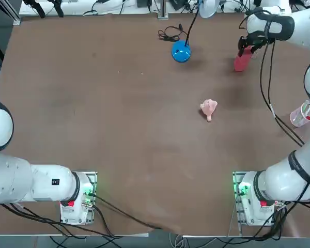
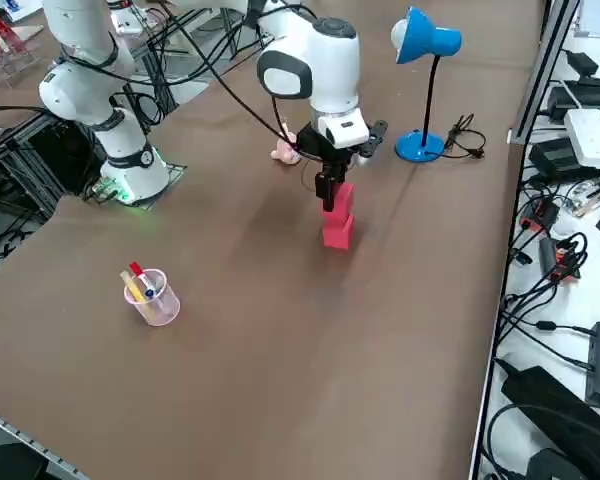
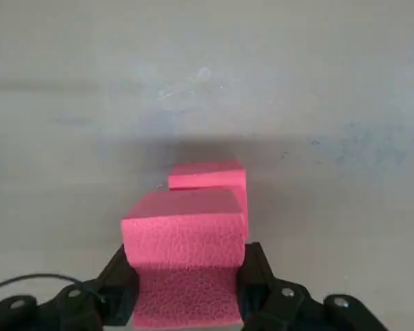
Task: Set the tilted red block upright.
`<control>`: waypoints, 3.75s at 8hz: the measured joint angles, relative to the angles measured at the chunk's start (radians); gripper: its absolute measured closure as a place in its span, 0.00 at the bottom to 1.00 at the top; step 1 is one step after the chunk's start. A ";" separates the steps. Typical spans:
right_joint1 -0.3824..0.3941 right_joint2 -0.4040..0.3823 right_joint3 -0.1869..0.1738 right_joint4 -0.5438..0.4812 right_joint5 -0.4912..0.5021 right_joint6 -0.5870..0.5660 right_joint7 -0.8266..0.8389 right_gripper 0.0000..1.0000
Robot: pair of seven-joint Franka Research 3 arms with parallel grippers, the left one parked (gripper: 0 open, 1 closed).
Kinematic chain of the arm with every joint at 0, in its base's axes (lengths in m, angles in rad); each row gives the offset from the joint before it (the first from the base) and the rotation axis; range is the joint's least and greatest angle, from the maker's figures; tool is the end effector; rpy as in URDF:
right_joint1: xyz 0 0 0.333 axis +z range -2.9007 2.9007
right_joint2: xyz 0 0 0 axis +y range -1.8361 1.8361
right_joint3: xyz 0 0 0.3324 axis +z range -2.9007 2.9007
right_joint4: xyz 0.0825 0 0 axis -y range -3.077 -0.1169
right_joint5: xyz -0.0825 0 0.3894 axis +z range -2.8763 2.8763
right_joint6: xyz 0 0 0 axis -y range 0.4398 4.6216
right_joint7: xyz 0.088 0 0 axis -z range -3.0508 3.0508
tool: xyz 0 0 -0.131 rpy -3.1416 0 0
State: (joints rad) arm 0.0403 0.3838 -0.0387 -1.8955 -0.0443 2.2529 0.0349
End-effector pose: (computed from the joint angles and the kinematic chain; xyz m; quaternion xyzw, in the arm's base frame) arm 0.6349 0.0001 0.2865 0.9996 -0.0011 -0.0127 0.0245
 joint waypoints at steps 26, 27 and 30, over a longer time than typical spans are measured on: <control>-0.020 0.046 -0.006 0.011 -0.001 0.044 -0.092 0.21; -0.020 0.046 -0.006 0.011 -0.001 0.044 -0.088 0.14; -0.012 0.046 -0.001 0.012 -0.001 0.051 -0.007 0.00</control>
State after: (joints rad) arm 0.0281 0.4293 -0.0399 -1.8837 -0.0448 2.3043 0.0281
